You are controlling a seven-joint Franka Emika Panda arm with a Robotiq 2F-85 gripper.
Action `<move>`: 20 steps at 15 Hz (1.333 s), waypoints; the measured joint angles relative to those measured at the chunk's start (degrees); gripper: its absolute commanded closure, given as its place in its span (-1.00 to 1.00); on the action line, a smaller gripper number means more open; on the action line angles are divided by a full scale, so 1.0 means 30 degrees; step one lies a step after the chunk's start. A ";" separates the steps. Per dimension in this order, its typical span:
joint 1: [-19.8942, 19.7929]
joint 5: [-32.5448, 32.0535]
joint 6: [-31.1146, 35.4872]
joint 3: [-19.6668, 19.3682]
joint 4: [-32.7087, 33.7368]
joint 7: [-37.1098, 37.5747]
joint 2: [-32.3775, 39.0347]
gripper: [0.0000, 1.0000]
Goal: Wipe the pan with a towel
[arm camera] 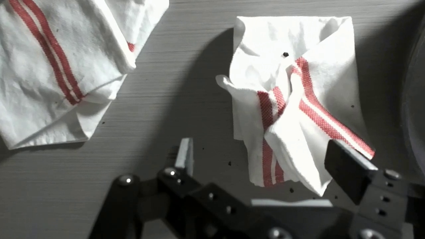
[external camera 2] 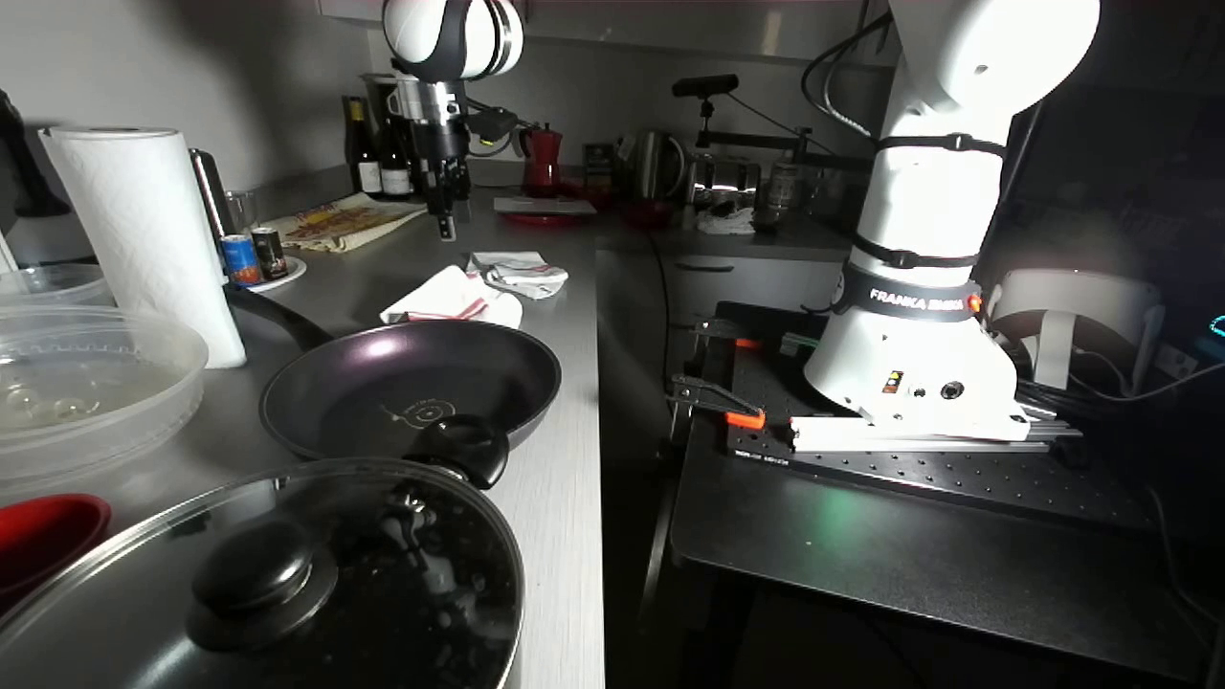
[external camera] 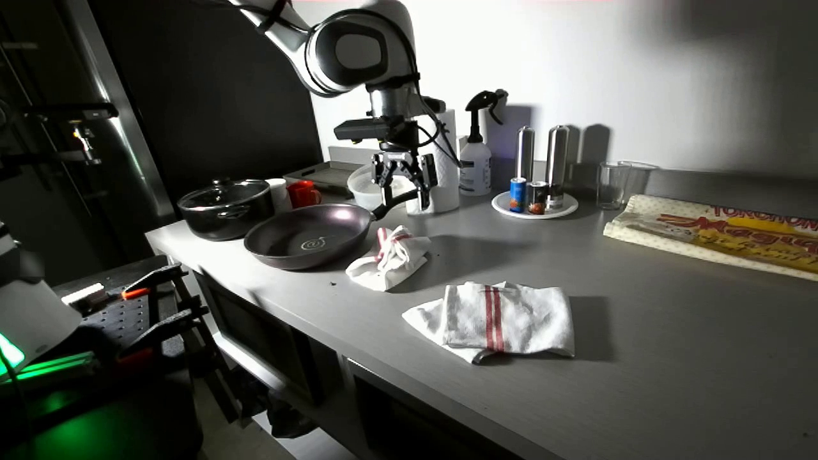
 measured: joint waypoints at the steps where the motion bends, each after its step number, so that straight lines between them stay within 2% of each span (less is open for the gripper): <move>1: -0.0092 0.0000 0.0139 0.0184 -0.0001 -0.0315 0.0226 -1.00; 8: -0.0167 -0.0142 0.0393 0.1038 0.0010 -0.1777 0.1349 -1.00; 20: -0.0257 -0.1846 0.0474 0.1092 0.0206 -0.2554 0.3270 -1.00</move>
